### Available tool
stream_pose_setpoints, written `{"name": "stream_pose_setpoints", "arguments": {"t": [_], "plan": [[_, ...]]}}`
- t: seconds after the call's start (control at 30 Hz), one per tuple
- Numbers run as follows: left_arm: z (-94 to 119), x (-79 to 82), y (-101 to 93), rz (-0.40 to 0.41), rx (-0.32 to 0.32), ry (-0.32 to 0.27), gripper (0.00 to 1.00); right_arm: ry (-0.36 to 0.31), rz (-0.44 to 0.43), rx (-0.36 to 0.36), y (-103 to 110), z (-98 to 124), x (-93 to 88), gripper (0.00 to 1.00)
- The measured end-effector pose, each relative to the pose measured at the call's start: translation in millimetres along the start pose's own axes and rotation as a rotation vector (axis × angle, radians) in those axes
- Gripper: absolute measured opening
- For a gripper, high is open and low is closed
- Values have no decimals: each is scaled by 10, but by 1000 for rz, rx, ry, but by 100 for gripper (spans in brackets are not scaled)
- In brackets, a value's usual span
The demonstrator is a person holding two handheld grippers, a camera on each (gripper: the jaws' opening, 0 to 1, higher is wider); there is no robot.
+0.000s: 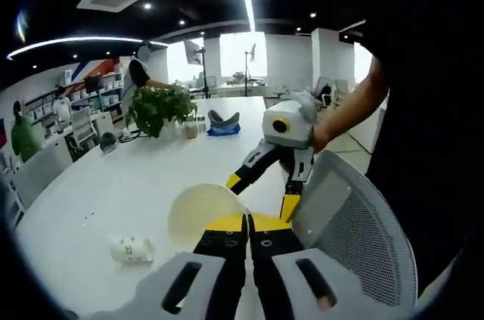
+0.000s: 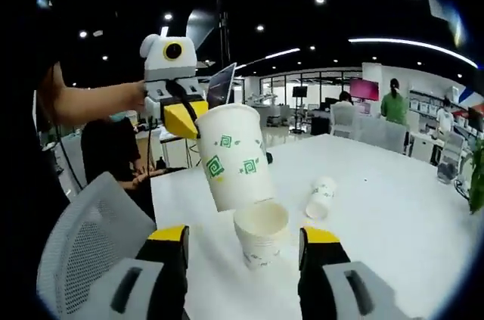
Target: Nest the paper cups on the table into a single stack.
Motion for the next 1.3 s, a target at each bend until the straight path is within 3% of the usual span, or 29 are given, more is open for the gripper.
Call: {"name": "stream_pose_setpoints", "arguments": {"t": [0.17, 0.43, 0.67, 1.3], "plan": [[-6, -9, 86, -15, 39, 38, 0, 3, 2, -53, -21, 59, -39, 70], [-69, -65, 181, -46, 84, 119, 0, 26, -9, -115, -16, 120, -112, 74], [-188, -157, 241, -74, 107, 197, 0, 44, -19, -134, 19, 128, -151, 72], [-487, -376, 408, -91, 65, 330, 0, 46, -29, -161, -14, 140, -162, 70]]}}
Point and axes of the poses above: the point that each gripper's makers call its tool centre point, and the gripper's own axes: z roughly backward along the fingers, y roughly to its left, x roughly out of its top, the point moved 9 cm from there along z, roughly backward along the fingers, and after that the axes turned 12 degrees about z, right-handed, at the moved point
